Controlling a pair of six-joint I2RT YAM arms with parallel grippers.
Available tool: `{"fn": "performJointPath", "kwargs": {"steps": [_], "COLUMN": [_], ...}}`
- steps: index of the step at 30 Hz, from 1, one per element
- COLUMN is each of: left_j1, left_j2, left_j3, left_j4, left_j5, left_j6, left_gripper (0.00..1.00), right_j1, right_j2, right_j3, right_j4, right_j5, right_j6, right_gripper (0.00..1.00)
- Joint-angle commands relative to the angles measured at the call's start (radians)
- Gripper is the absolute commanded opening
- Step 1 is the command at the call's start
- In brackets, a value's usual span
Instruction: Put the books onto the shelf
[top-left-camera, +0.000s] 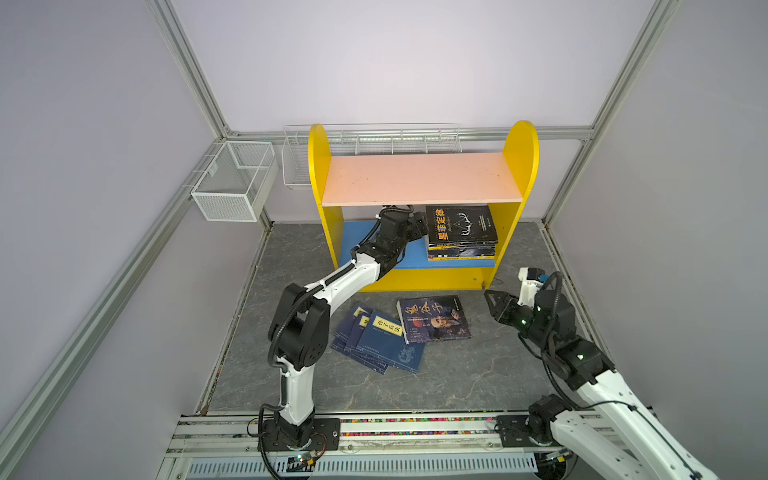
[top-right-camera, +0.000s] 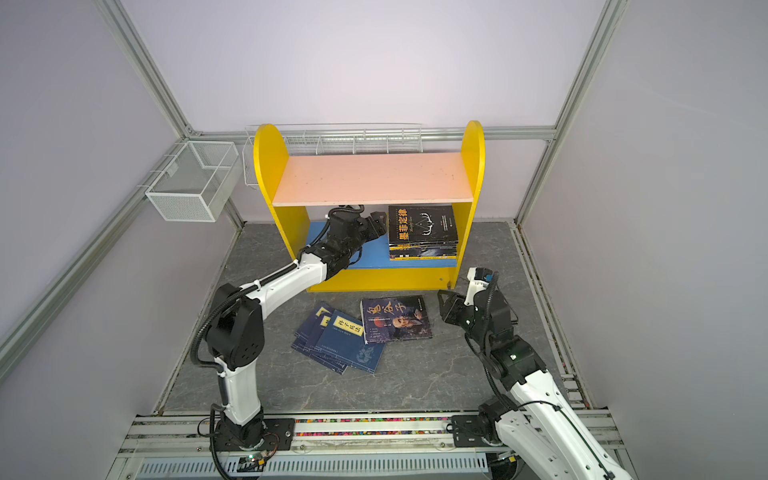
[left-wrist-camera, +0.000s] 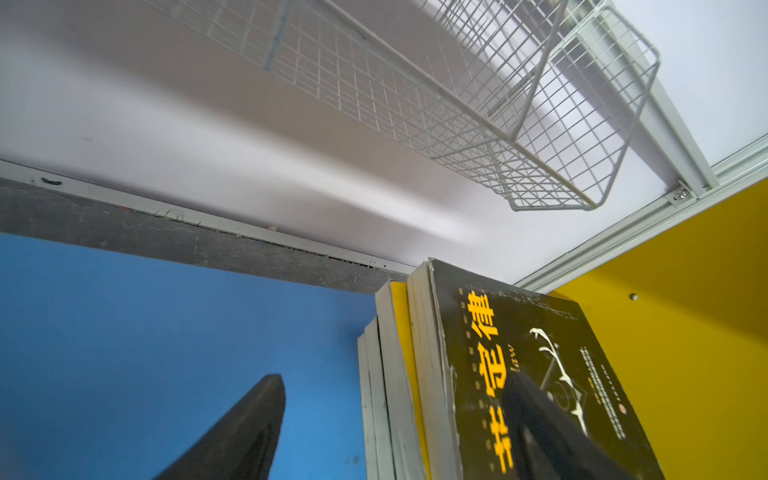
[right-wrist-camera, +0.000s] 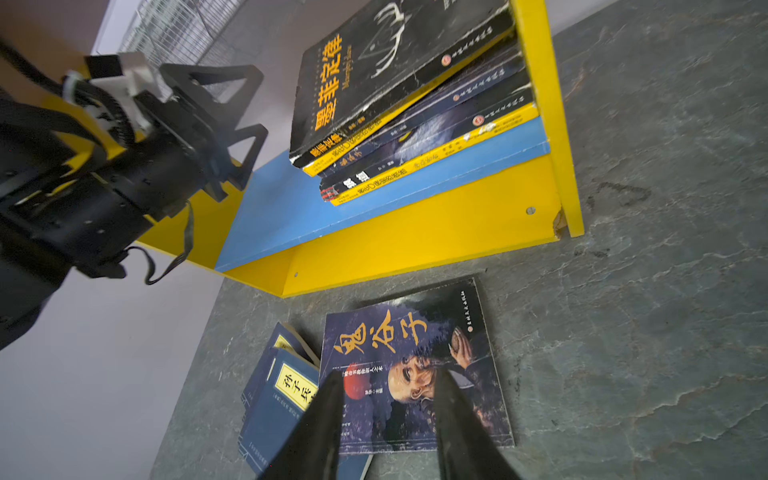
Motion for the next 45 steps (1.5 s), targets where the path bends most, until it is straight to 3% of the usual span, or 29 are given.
{"fn": "performJointPath", "kwargs": {"steps": [1, 5, 9, 19, 27, 45], "left_j1": [-0.036, -0.101, -0.148, -0.155, -0.155, -0.154], "left_j2": [-0.119, -0.25, -0.363, -0.605, -0.635, -0.535], "left_j3": [-0.083, -0.298, -0.491, -0.872, -0.91, -0.855], "left_j4": [0.076, 0.078, 0.01, -0.095, -0.105, -0.084], "left_j5": [-0.045, -0.143, -0.189, -0.275, -0.31, -0.262], "left_j6": [0.014, 0.022, 0.019, -0.13, -0.17, -0.157], "left_gripper": [0.82, 0.82, 0.83, 0.82, 0.82, 0.82], "right_j1": [0.01, 0.013, 0.012, 0.002, -0.013, -0.039], "right_j2": [0.089, 0.235, 0.394, 0.65, 0.717, 0.797], "right_j3": [0.073, 0.189, 0.338, 0.504, 0.532, 0.559], "right_j4": [0.018, -0.027, -0.071, -0.057, 0.019, 0.13], "right_j5": [-0.029, 0.029, 0.077, 0.16, 0.248, 0.272], "right_j6": [-0.058, -0.098, -0.159, -0.163, -0.206, -0.284], "right_gripper": [0.31, 0.23, 0.22, 0.2, 0.2, 0.2]}}
